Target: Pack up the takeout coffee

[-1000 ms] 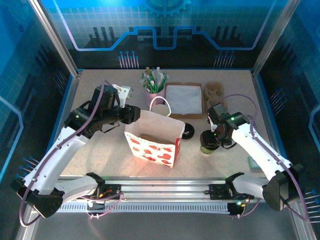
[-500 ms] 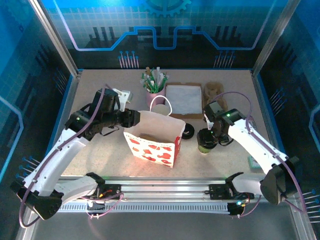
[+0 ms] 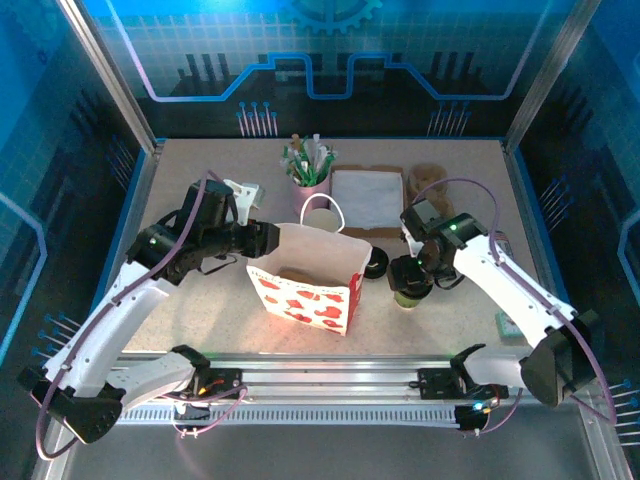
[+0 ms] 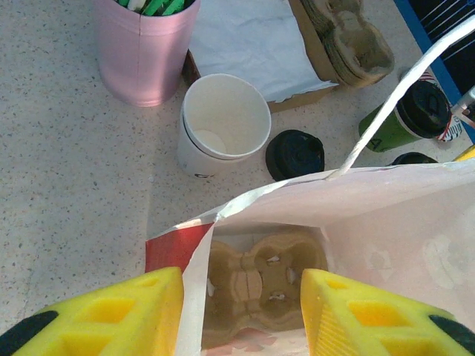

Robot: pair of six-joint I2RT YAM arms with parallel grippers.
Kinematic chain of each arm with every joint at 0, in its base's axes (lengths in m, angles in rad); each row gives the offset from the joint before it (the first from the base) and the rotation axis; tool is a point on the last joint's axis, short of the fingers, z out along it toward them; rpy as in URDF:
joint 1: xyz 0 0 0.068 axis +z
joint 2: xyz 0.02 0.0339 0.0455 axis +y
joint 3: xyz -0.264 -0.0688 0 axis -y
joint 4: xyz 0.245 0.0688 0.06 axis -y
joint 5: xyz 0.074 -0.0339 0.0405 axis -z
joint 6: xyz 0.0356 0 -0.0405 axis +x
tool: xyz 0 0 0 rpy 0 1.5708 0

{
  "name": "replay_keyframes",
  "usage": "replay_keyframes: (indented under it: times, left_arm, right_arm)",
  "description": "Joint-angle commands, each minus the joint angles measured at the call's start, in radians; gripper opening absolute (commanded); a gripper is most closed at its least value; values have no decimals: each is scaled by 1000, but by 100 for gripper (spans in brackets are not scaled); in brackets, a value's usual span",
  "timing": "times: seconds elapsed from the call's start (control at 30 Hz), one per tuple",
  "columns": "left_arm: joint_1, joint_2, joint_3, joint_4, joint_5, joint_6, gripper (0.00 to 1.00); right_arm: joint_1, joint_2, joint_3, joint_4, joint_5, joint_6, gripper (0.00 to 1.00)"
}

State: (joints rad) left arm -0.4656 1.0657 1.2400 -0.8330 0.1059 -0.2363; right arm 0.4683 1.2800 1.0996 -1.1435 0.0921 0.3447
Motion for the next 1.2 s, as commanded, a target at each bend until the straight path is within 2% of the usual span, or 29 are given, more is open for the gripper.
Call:
replay_keyframes:
  times: [0.0,0.3,0.63,0.77,1.0,1.17]
  left_arm:
    - [7,-18,-22,-19,31,-2,47]
    - [7,-36,-39,-22,27,1,47]
    - [7,-59,-65,-12,35,-2,47]
    - [7,-67,-78,-5,41,4,46]
    - [8,-69,-87,7,49,4,46]
    - [7,-53,-75,24,61,0,44]
  right_arm:
    - [6,34,34,-42,-26,-35,88]
    - [10,89,54,-62,-6,-44,86]
    - [21,105,50,-60,7,-33,72]
    - [36,76,54,-69,23,-27,64]
    - [101,-1,87,-114,43,-28,57]
    - [125,-48,173,-186,67,-41,54]
